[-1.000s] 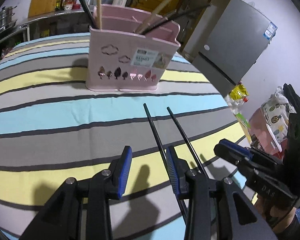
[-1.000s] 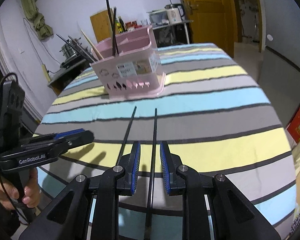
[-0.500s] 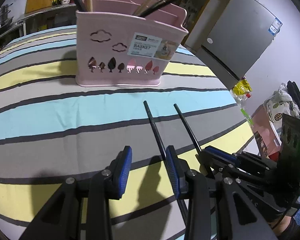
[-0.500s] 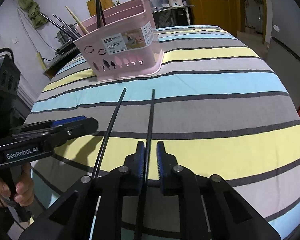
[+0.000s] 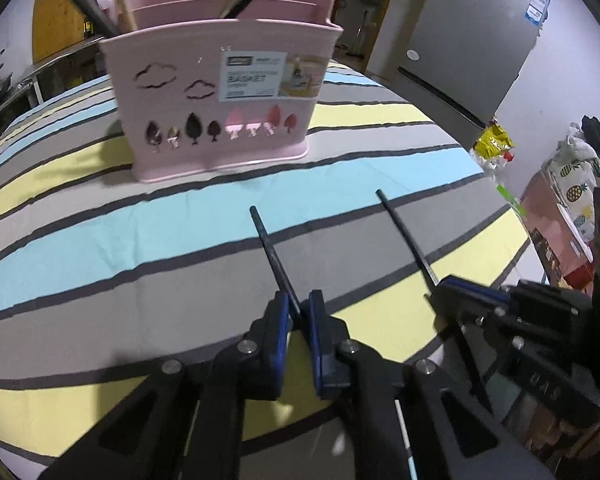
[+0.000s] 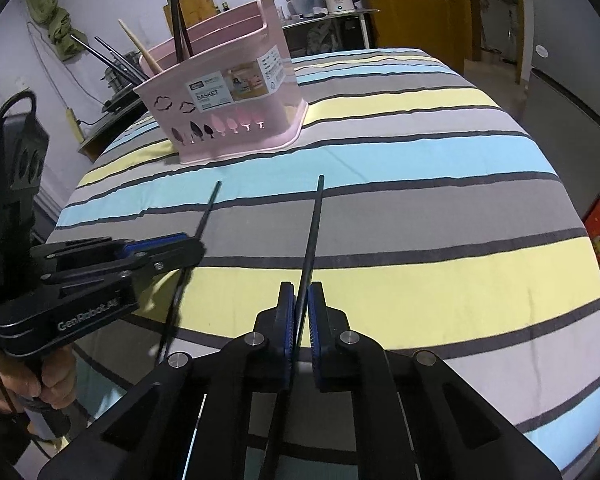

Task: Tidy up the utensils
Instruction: 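Close the left tool on a black chopstick while the right tool grips another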

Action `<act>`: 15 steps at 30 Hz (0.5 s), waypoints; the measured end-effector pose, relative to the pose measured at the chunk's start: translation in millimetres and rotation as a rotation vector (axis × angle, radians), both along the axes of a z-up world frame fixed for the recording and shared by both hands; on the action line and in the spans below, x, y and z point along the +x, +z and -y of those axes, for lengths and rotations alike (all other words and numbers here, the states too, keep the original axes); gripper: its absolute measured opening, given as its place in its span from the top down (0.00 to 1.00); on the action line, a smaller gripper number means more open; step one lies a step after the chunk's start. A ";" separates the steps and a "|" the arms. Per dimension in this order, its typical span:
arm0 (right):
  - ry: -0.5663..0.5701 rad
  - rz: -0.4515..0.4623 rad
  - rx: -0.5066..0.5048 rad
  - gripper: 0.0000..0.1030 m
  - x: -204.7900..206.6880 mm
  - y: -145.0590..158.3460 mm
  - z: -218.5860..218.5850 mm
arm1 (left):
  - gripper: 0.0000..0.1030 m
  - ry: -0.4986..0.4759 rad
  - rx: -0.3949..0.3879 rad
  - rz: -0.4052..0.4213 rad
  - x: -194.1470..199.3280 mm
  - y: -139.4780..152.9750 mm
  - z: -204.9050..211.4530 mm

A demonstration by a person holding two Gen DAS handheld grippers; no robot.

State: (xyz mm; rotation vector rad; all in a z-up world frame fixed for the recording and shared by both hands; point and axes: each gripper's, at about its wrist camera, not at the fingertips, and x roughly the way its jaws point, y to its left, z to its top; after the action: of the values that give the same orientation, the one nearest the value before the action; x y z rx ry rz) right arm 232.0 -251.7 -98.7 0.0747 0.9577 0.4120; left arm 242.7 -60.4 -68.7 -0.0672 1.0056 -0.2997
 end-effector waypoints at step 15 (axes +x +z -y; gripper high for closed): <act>0.002 -0.014 -0.051 0.88 31.5 2.6 -20.0 | 0.88 0.046 -0.023 -0.041 10.8 -0.3 -31.9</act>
State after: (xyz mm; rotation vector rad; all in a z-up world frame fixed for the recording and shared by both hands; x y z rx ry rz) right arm 263.4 -231.6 -96.1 0.0307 0.9820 0.3889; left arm 253.4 -28.5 -69.0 -0.1175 1.0397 -0.2690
